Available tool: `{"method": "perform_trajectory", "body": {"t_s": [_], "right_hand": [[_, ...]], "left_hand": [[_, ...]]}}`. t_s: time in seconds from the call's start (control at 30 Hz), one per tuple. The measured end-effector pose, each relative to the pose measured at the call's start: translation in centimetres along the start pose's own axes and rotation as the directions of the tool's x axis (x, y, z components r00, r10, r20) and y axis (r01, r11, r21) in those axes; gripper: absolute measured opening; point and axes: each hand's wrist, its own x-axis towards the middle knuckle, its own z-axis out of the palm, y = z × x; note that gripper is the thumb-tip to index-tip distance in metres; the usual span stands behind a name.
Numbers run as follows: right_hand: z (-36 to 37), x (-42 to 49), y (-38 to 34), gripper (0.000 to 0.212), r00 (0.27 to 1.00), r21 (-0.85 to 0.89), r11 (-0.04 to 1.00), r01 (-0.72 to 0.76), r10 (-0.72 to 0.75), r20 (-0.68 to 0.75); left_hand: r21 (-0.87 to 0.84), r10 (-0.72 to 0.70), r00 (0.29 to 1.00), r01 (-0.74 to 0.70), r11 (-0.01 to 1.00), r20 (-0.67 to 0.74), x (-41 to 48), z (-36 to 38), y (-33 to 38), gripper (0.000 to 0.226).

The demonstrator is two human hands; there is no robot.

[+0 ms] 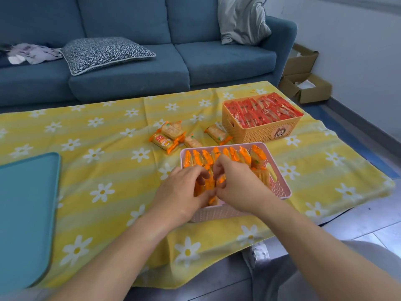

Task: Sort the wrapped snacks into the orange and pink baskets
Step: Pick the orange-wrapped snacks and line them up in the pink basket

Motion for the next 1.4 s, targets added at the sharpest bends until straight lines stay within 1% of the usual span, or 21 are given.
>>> {"method": "perform_trajectory", "body": {"t_s": [0.07,0.1,0.13,0.17,0.2,0.27,0.3,0.4,0.47,0.53,0.6,0.67,0.7,0.8,0.87,0.93,1.0,1.1,1.2,1.3,1.4], "right_hand": [[-1.4,0.4,1.0,0.022,0.99,0.002,0.998,-0.058,0.058,-0.127],[-2.3,0.6,1.5,0.019,0.976,-0.03,0.997,-0.077,0.069,-0.206],[-3.1,0.7,2.2,0.017,0.964,-0.066,0.992,-0.103,0.084,-0.254],[-3.6,0.7,2.9,0.015,0.964,-0.101,0.984,-0.145,0.117,-0.24],[-4.0,0.7,3.4,0.016,0.97,-0.157,0.968,-0.198,0.17,-0.172],[-3.9,0.8,3.7,0.032,0.965,-0.294,0.921,-0.255,0.261,-0.018],[-3.7,0.8,3.8,0.034,0.962,-0.328,0.91,-0.255,0.272,0.005],[-4.5,0.9,3.7,0.025,0.962,-0.26,0.927,-0.272,0.262,-0.074],[-5.9,0.5,3.5,0.015,0.945,-0.193,0.929,-0.317,0.291,-0.152],[-7.4,-0.2,3.1,0.01,0.927,-0.098,0.939,-0.329,0.301,-0.225],[-8.2,-1.0,2.8,0.008,0.925,0.021,0.956,-0.294,0.29,-0.246],[-8.5,-1.4,2.6,0.013,0.95,0.108,0.969,-0.221,0.239,-0.201],[-8.4,-1.6,2.4,0.019,0.97,0.116,0.979,-0.17,0.187,-0.157],[-7.6,-1.5,2.1,0.036,1.0,0.07,0.997,-0.026,0.026,-0.002],[-6.6,-1.3,2.0,0.044,0.996,0.04,0.998,0.044,-0.047,0.071],[-5.2,-1.0,2.0,0.048,0.988,-0.018,0.994,0.106,-0.104,0.113],[-3.9,-0.7,2.0,0.046,0.987,-0.065,0.989,0.13,-0.122,0.109],[-2.1,-0.2,2.0,0.047,0.993,-0.066,0.991,0.113,-0.114,-0.015],[-1.4,-0.1,2.3,0.041,0.984,-0.045,0.989,0.14,-0.144,-0.101],[-2.0,-0.1,2.6,0.035,0.979,-0.124,0.978,0.169,-0.182,-0.097],[-1.5,-0.1,2.6,0.029,0.979,-0.166,0.966,0.197,-0.204,-0.026]], "left_hand": [[0.063,0.022,0.999,-0.023,0.998,0.026,0.2,0.5,-0.1,0.027],[0.092,0.021,0.999,-0.024,0.995,0.035,0.3,0.6,-0.1,0.025],[0.114,0.012,0.999,-0.016,0.993,0.039,0.4,0.7,0.0,0.022],[0.125,0.002,0.999,-0.007,0.992,0.04,0.4,0.7,0.1,0.021],[0.123,-0.007,0.999,0.002,0.992,0.04,0.5,0.8,0.1,0.019],[0.109,-0.017,0.999,0.013,0.994,0.041,0.6,0.7,0.1,0.017],[0.103,-0.017,0.999,0.013,0.995,0.044,0.6,0.6,0.1,0.017],[0.104,-0.02,0.999,0.015,0.994,0.05,0.6,0.5,0.2,0.017],[0.118,-0.021,0.998,0.014,0.993,0.059,0.6,0.5,0.2,0.017],[0.127,-0.022,0.998,0.014,0.992,0.066,0.6,0.4,0.3,0.018],[0.129,-0.022,0.997,0.013,0.992,0.073,0.7,0.3,0.3,0.019],[0.13,-0.023,0.997,0.013,0.991,0.075,0.6,0.4,0.3,0.019],[0.129,-0.024,0.997,0.014,0.991,0.075,0.6,0.4,0.3,0.019],[0.124,-0.024,0.997,0.015,0.992,0.07,0.6,0.4,0.4,0.018],[0.12,-0.031,0.997,0.023,0.993,0.069,0.7,0.4,0.3,0.018],[0.11,-0.035,0.998,0.029,0.994,0.053,0.7,0.5,0.2,0.018],[0.085,0.0,1.0,0.002,0.996,-0.019,0.7,0.7,0.2,0.019],[-0.025,0.056,0.99,-0.059,0.998,-0.133,0.8,1.2,0.7,0.019],[-0.231,0.025,0.992,-0.053,0.972,-0.12,0.9,1.7,1.5,0.016],[-0.276,0.008,0.996,-0.032,0.961,-0.086,1.1,2.1,1.6,0.018],[-0.288,0.0,0.994,-0.031,0.957,-0.109,1.2,2.4,1.6,0.016]]}}
